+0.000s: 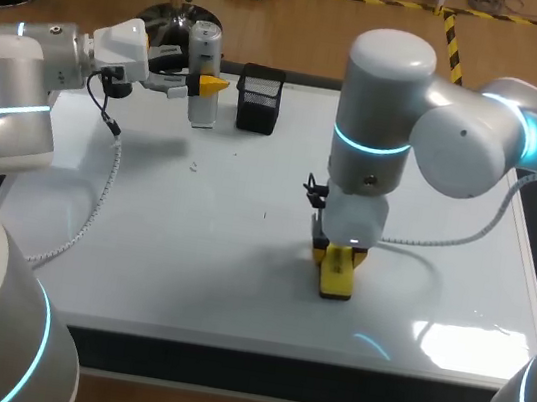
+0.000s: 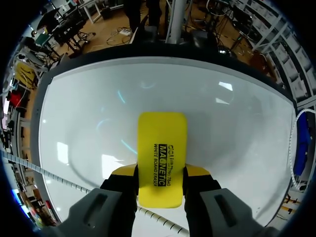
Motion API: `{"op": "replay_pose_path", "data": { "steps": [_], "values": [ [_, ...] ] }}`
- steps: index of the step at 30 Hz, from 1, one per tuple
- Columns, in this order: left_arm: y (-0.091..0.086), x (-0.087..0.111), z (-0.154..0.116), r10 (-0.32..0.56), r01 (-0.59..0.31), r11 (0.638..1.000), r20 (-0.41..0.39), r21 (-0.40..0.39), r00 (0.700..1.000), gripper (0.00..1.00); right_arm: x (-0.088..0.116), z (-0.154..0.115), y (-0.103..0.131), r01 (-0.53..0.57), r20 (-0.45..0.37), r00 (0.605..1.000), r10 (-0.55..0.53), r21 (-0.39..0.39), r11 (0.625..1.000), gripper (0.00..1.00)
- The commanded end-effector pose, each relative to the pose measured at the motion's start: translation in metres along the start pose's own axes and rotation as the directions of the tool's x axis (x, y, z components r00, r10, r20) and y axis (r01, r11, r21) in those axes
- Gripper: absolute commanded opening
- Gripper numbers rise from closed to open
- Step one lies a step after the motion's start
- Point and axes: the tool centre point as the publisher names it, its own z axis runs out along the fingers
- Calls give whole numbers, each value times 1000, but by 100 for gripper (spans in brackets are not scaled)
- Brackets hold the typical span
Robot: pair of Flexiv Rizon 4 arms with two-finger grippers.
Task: Pick up the inspection probe, press it on each red-marked spot on the whiteboard one by one, put down the probe, pick up the eraser, and wipe off all the red marks.
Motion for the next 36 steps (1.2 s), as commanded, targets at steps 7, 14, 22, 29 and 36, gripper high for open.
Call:
{"op": "replay_pose_path", "data": {
  "steps": [7,14,22,29,36],
  "values": [
    [0,0,1,2,-2,1000,2,2,1000,0,14,14,-5,6,16,1000,-6,12,1000,0],
    [0,0,1,2,-2,1000,2,2,1000,0,21,-14,-12,8,32,999,-9,38,999,0],
    [0,0,1,2,-2,1000,2,2,1000,0,28,-37,-30,7,33,999,-9,68,998,0],
    [0,0,1,2,-2,1000,2,2,1000,0,47,-50,-59,-2,-6,1000,3,89,996,0],
    [0,0,1,2,-2,1000,2,2,1000,0,68,-58,-90,-30,-23,999,32,100,995,0]
  ]
}}
